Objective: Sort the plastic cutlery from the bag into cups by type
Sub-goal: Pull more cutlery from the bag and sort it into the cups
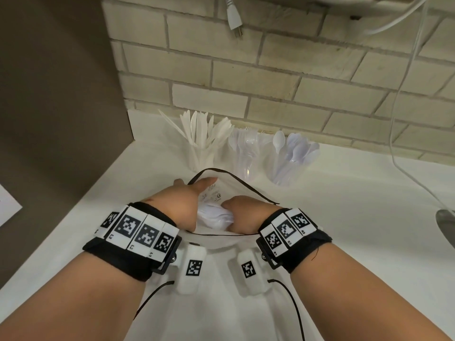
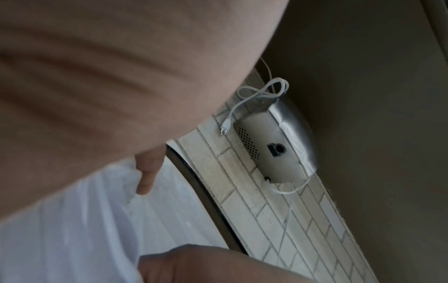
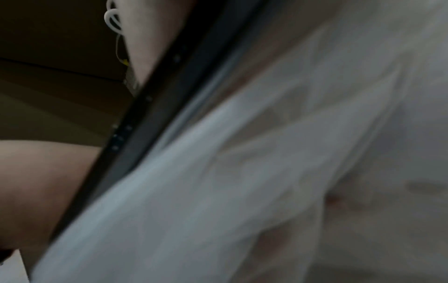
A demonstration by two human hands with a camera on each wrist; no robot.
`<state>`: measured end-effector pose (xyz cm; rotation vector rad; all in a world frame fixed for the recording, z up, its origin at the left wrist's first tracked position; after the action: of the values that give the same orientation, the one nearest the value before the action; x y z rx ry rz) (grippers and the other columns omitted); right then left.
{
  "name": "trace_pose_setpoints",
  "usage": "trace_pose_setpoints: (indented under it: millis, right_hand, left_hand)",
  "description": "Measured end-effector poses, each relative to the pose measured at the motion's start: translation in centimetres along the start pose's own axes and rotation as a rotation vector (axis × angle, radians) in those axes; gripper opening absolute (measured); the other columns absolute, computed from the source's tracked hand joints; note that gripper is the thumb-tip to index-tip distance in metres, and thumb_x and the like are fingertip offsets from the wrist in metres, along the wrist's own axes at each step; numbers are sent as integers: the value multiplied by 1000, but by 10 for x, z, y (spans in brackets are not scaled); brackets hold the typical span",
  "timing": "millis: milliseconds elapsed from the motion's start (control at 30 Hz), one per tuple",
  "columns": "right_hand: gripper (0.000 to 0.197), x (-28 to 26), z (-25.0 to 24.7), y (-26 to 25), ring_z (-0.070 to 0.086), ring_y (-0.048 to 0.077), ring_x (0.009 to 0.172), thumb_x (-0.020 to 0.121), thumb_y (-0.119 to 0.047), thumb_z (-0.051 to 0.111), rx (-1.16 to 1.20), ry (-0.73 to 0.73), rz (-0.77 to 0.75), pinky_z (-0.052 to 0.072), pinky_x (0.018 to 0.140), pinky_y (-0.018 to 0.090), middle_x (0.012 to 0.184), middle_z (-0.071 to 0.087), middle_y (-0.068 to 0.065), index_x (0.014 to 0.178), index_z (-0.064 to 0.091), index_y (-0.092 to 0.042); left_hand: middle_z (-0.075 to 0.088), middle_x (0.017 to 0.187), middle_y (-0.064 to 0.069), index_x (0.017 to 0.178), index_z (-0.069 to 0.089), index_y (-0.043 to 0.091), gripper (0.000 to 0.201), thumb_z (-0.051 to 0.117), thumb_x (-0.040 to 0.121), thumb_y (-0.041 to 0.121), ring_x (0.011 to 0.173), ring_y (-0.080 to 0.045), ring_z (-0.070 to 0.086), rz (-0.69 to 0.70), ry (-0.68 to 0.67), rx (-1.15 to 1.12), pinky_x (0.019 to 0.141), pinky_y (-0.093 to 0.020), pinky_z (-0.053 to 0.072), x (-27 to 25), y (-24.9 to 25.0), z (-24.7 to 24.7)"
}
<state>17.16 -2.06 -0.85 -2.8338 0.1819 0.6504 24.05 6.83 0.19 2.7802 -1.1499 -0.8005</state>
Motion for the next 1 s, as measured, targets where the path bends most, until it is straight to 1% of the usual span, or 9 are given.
trace_pose_setpoints:
  millis: [233,333,433,500,600,733,900,967,1000]
  right_hand:
    - [14,-3,1,-7,50,23,81,94,-20,51,-28,24,-31,33,56,25,87,57,10,84,52,-10]
    - [30,-6,-3,-4,48,20,80,92,-18,51,6,65,-6,33,58,25,77,49,1,66,37,-21]
    - [17,-10,-7,-5,55,27,90,94,-21,52,33,106,-10,33,64,25,97,59,12,79,45,-16]
    - [14,-13,-9,-3,57,27,98,95,-25,53,90,127,-12,32,70,23,109,62,12,98,54,-11]
    - [13,-13,-10,2,54,21,93,93,-27,57,161,145,-19,36,69,21,102,63,4,96,57,-14]
    - [44,-15,-24,1,57,15,113,86,-24,69,487,234,-101,41,92,20,124,63,0,127,55,-17]
    - [65,-5,-33,1,58,18,117,80,-45,72,801,390,-109,41,105,34,127,63,4,131,51,-10]
    - [77,-7,-40,7,65,17,108,80,-53,67,977,489,-90,45,103,41,113,71,4,130,48,1]
    - [63,-11,-46,10,69,16,93,88,-43,63,1090,542,-101,50,96,41,98,74,4,124,50,7]
  left_hand:
    - [38,131,-14,147,4,48,101,65,77,10,72,-15,48,-38,-37,-11,52,-21,44,9,-12,0]
    - [43,137,-10,147,24,41,81,58,82,6,99,-21,57,-18,-20,-22,70,-24,53,13,-15,-4]
    - [43,144,-12,146,31,15,58,51,93,3,126,-26,46,3,-71,77,89,-23,41,13,-13,-2]
    - [50,137,-12,146,31,13,55,47,94,3,121,-26,51,31,-49,105,66,-17,43,10,-10,-7]
    - [59,113,-4,145,32,23,60,51,90,9,78,-14,56,37,-24,29,38,-8,30,1,-13,-12]
    - [58,123,-5,141,37,22,63,61,84,15,79,-12,48,29,15,-31,65,-18,39,-2,-16,-10]
    - [43,122,-11,143,27,30,73,59,79,15,93,-29,58,-49,29,92,80,-36,52,4,-13,6]
    - [37,125,-12,144,24,31,73,55,80,13,97,-31,59,-63,18,123,81,-38,53,5,-11,15]
    - [35,126,-11,144,24,32,73,55,80,13,97,-30,59,-72,8,128,81,-37,53,6,-12,18]
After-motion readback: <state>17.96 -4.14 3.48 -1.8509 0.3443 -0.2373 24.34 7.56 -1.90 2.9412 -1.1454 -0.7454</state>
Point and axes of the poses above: each hand's wrist, its own x-axis towards the middle knuckle, its own z-axis out of the palm, y = z × x, the point moved 7 cm from there along x, towards the middle knuckle
